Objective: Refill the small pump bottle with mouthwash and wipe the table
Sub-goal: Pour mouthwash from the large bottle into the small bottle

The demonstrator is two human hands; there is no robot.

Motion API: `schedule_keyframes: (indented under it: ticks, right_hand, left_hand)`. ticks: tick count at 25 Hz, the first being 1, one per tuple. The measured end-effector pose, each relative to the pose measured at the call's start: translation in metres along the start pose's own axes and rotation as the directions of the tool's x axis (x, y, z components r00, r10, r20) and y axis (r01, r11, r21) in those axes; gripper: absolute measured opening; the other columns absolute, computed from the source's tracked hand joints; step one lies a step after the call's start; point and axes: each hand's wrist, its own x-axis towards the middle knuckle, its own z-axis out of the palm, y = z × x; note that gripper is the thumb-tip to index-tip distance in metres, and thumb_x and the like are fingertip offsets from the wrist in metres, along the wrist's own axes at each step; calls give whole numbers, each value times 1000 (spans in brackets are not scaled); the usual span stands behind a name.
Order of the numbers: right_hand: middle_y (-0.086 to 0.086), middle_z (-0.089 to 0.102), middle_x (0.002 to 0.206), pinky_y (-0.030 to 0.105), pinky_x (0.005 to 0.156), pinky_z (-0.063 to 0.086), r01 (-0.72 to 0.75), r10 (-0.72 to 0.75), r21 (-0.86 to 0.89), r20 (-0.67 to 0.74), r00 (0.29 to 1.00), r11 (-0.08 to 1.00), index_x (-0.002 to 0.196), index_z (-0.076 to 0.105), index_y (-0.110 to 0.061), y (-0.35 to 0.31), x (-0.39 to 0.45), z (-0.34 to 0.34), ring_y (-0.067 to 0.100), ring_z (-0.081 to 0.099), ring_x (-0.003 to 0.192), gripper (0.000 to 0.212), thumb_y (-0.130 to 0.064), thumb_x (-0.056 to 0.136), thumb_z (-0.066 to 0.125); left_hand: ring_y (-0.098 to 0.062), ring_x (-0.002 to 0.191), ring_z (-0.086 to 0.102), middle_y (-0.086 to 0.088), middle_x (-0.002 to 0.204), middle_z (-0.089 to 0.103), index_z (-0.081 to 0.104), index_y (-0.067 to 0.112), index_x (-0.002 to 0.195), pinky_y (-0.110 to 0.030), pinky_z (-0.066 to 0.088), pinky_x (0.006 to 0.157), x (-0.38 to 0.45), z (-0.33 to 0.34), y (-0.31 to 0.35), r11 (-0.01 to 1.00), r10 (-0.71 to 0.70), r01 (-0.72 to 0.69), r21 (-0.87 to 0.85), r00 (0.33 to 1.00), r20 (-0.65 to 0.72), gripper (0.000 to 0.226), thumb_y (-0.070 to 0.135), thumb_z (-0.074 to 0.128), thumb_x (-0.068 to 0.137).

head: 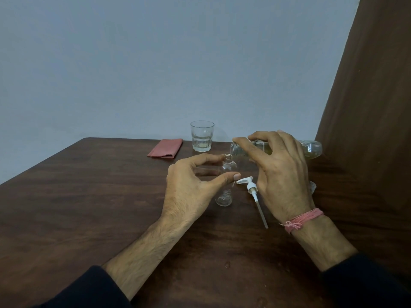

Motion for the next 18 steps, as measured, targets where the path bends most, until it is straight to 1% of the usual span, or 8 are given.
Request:
schedule_keyframes:
  ticks: [11, 18]
  right_hand:
    - [7, 63, 133, 52, 119, 37, 7, -7, -12, 1, 1000, 1000, 147, 65, -25, -1, 1, -3, 32, 50, 124, 90, 19, 69, 75]
    - [8, 64, 132, 54, 120, 38, 3, -3, -8, 6, 1000, 1000, 145, 67, -24, -3, 2, -6, 35, 54, 122, 90, 20, 68, 73]
  left_hand:
    - [7, 92, 84, 24, 100, 88, 91, 36, 113, -36, 72, 91, 0, 0, 1, 1000, 10, -10, 20, 1000, -3, 51, 55, 107, 69]
    - [9, 90, 83, 29, 100, 86, 91, 38, 112, -34, 72, 90, -1, -1, 1, 1000, 13, -13, 18, 1000, 7, 49, 56, 106, 69]
